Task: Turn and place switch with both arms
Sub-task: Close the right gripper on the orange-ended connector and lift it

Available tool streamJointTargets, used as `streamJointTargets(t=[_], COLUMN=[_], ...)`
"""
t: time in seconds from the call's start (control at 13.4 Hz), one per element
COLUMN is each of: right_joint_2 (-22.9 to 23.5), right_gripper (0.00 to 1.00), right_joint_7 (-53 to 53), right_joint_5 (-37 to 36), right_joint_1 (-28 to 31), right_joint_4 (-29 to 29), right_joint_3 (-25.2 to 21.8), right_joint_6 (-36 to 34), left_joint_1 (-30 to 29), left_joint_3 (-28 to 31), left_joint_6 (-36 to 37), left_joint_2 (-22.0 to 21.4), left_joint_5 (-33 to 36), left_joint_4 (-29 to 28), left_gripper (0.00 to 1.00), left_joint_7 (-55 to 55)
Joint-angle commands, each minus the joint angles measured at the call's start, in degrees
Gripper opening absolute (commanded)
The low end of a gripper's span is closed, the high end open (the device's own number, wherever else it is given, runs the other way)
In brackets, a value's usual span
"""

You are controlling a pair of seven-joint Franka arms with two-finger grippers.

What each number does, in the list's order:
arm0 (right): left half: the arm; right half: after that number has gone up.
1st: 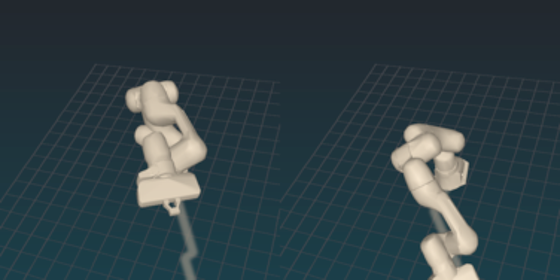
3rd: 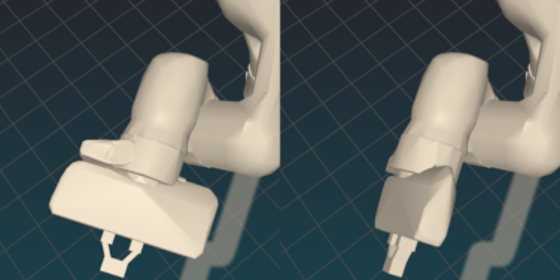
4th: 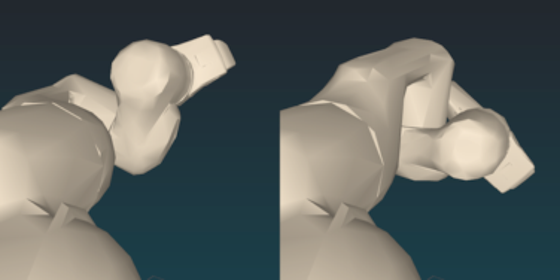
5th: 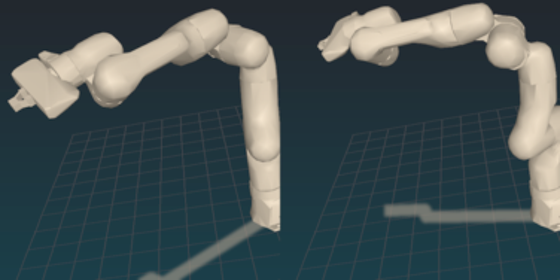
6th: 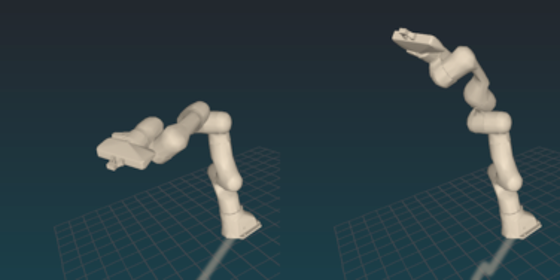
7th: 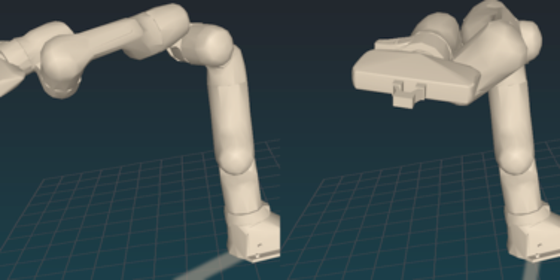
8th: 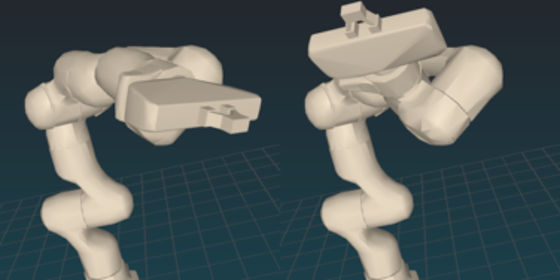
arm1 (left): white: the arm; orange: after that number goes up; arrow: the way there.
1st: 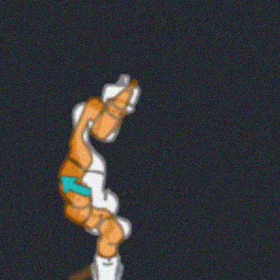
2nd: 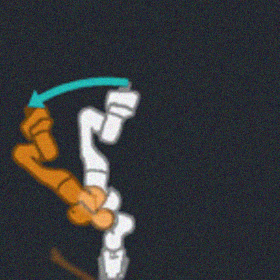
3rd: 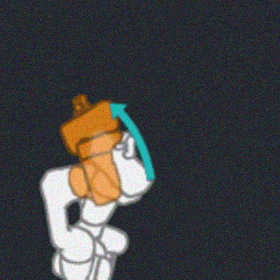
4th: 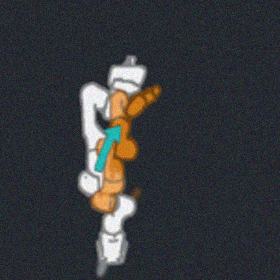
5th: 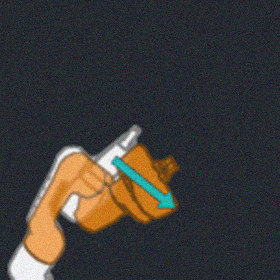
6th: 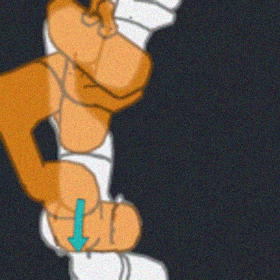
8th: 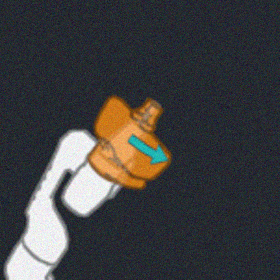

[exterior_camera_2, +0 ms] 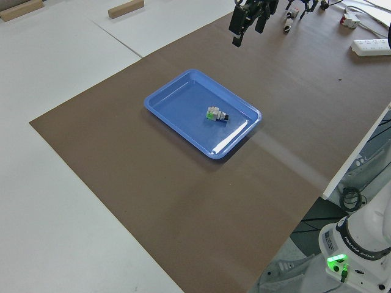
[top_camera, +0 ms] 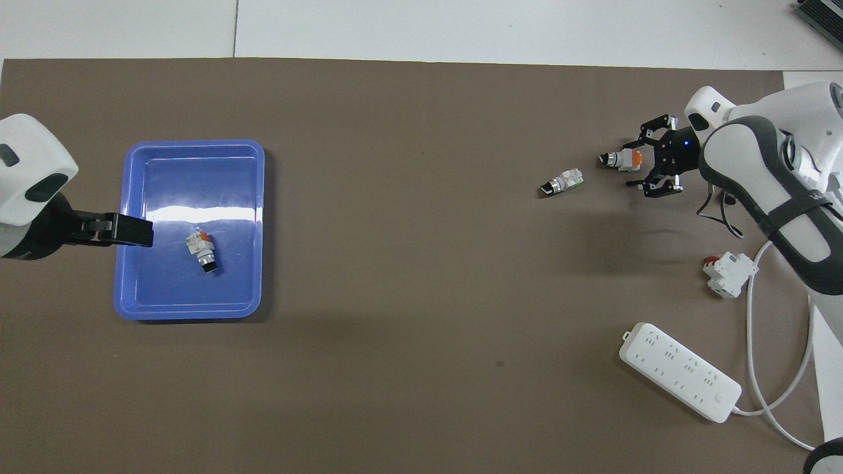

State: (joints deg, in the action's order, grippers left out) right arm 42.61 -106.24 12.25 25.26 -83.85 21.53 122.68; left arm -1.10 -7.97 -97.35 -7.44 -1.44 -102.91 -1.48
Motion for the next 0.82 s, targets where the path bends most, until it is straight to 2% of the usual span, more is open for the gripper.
streamJointTargets(t=[0.0,0.15,0.3,0.37,0.45,0.52,0.6,0.75], right_joint_2=[-2.09,-2.44,-2.44,-2.44,-2.44,-2.44,-2.44,-2.44], right_gripper=[0.76,0.71,0.62,0.51,0.32,0.07,0.0,0.0], right_joint_7=[-2.57,-2.65,-3.0,-3.01,-2.92,-2.92,-2.92,-2.74], right_joint_5=[2.16,3.57,3.66,3.66,3.92,4.88,5.85,7.87], right_joint_1=[1.55,1.64,1.64,1.64,1.64,1.64,1.64,1.38], right_joint_4=[-5.27,-5.71,-5.71,-5.71,-5.62,-5.53,-5.45,-5.01], right_joint_3=[1.06,1.06,1.06,1.06,1.06,1.06,1.06,1.06], right_joint_6=[2.38,2.3,2.47,2.56,2.65,2.65,2.65,2.48], left_joint_1=[-0.22,-0.14,-0.22,-0.14,-0.13,0.04,0.22,0.48], left_joint_3=[0.14,0.23,0.14,0.14,0.14,0.14,0.14,0.06], left_joint_6=[-1.44,-1.35,-1.44,-1.7,-1.7,-1.7,-1.7,-1.7], left_joint_2=[-1.87,-1.96,-2.13,-2.31,-2.31,-2.31,-2.4,-2.4], left_joint_5=[-0.67,-0.67,-0.67,-0.67,-0.67,-0.67,-0.67,-1.19], left_joint_4=[-2.2,-2.21,-2.73,-2.91,-3.0,-3.08,-3.35,-3.35], left_gripper=[1.0,1.0,1.0,1.0,1.0,1.0,1.0,1.0], left_joint_7=[0.77,0.95,1.12,0.78,0.86,0.95,0.95,0.86])
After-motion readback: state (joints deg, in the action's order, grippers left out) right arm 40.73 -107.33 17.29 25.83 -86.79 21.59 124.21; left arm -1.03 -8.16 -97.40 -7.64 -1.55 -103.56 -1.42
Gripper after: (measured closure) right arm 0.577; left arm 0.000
